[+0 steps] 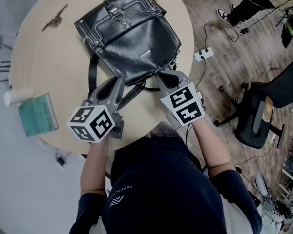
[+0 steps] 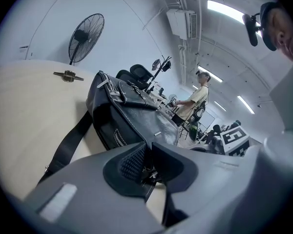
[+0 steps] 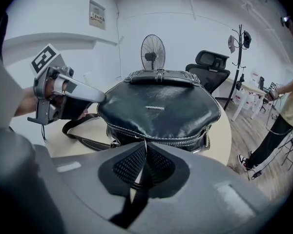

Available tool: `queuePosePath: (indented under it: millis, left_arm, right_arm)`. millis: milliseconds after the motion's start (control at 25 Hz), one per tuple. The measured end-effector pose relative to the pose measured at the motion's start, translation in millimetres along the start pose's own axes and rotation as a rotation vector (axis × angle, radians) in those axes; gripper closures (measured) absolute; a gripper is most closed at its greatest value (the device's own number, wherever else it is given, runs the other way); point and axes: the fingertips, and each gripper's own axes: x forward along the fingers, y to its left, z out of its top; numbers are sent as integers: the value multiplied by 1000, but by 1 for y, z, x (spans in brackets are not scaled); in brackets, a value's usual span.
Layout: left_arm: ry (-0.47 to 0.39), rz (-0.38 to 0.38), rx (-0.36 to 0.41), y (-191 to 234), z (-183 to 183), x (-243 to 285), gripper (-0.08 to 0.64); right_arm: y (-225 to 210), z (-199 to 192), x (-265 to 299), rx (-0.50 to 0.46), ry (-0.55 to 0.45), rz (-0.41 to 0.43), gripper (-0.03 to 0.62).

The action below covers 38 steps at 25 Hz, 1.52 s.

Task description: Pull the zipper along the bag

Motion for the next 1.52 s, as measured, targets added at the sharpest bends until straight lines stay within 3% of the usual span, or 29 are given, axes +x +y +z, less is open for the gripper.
queuePosePath:
  millis: [480,840,1280,1520]
  left_arm:
    - [-1,6,9,0,0,-1,503]
    - [-3,11,9,1,0,-2,502]
    - [-6,12,3,1,0,-1,492]
    - [20,8,45,0,-2,-2,474]
  right_arm:
    - [-58,-12,-24,52,-2,-142,577]
    - [-81,-9,-30,22,-9,-233,575]
    - [-89,-9,-27,44,-16,-231,575]
    - [-89,-7,-27,77,-53,-208,572]
